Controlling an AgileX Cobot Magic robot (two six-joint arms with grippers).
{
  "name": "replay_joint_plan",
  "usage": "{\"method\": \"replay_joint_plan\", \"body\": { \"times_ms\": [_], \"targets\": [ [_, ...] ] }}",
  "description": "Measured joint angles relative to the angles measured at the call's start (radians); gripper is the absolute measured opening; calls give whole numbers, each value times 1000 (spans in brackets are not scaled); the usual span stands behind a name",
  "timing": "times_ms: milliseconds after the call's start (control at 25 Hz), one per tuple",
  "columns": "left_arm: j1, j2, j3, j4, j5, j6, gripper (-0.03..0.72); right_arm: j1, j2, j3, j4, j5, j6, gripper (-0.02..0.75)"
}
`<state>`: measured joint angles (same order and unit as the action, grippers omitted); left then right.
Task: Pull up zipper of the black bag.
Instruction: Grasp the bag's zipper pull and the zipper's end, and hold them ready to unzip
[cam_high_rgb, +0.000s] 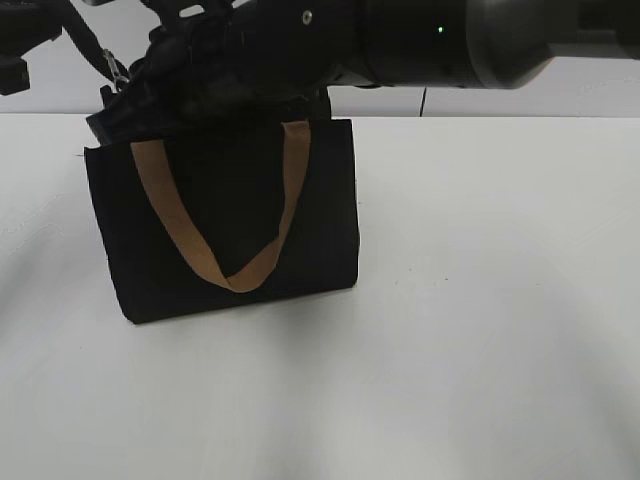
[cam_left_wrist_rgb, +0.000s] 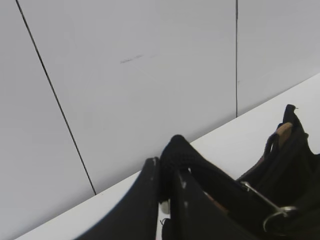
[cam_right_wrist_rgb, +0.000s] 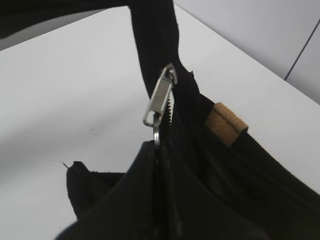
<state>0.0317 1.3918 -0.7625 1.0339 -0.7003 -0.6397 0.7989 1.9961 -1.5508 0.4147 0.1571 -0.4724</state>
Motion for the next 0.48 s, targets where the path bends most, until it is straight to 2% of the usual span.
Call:
{"method": "replay_joint_plan", "body": {
  "times_ms": [280, 480],
  "targets": [
    [0, 0, 0, 0, 0, 0, 15, 0, 0, 0, 0, 1, 0, -7],
    [0, 0, 0, 0, 0, 0, 15, 0, 0, 0, 0, -5, 0, 42]
  ]
}}
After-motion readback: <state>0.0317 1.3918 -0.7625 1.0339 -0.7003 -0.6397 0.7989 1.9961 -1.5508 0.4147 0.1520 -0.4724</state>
